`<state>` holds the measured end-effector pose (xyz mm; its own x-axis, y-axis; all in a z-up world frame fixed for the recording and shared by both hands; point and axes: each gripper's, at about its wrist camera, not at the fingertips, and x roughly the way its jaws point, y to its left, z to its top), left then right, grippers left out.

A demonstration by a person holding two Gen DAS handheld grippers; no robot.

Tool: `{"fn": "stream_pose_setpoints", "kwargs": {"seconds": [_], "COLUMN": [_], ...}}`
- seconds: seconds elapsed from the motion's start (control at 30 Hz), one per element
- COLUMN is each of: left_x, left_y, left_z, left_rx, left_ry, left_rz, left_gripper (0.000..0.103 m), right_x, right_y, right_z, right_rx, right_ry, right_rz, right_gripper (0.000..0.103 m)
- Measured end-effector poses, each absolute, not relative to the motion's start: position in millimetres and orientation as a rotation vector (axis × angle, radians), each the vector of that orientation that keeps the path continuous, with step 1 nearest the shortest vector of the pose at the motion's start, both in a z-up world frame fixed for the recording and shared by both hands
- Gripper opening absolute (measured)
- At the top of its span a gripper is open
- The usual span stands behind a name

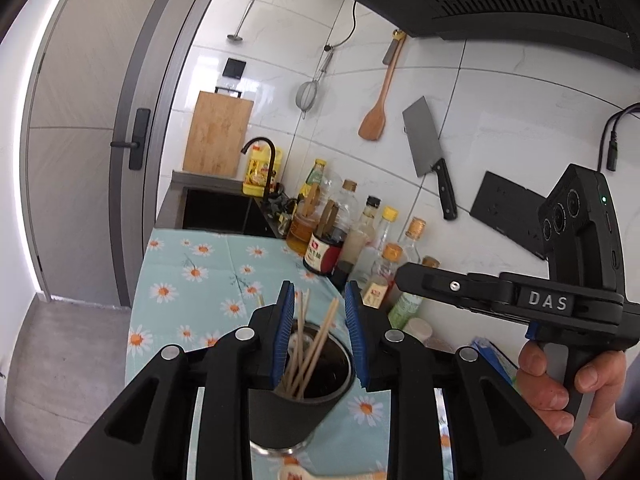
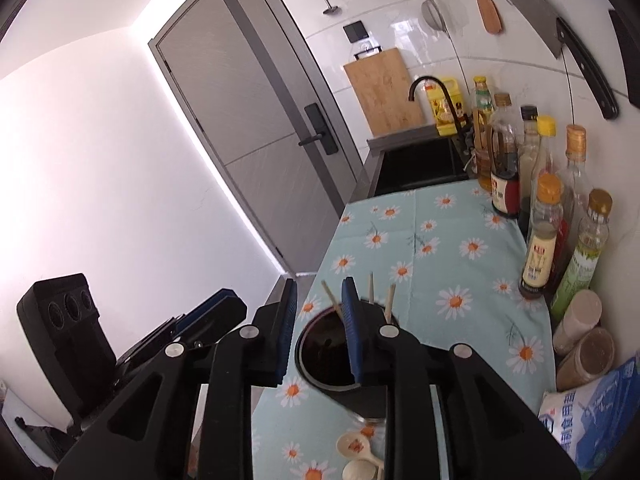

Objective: Organize utensils
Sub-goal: 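Open both tools to drop the chopsticks into the holder, then move the right tool down and grasp the bear-print spoon's orange handle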

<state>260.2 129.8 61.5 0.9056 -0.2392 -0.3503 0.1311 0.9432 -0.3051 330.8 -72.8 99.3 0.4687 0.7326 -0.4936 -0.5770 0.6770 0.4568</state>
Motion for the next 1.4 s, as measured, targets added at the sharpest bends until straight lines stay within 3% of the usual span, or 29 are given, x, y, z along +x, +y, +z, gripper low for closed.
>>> {"fn": "stream_pose_setpoints", "kwargs": {"seconds": [0.4, 1.03, 1.4], "left_x": [229.2, 188.2, 163.1], "left_y": [125.9, 123.5, 142.3], "left_z": [21.3, -74.9, -113.2], "left_rx": [-0.296, -0.423, -0.523], "left_ry": [0.56, 0.795, 0.862], "left_rz": [-0.22, -0.207, -0.193], "left_gripper": [0.025, 0.025, 0.025], "right_x": [292.3, 279.7, 287.7], "right_y": [-80.6, -15.7, 17.0], "right_z": [26.3, -90.0, -129.2], "right_rx": [0.067, -0.732, -0.976], "right_ry": [0.871, 1.183, 1.286], "right_rz": [0.828, 0.999, 0.954], "right_gripper": [0.025, 0.025, 0.025]}}
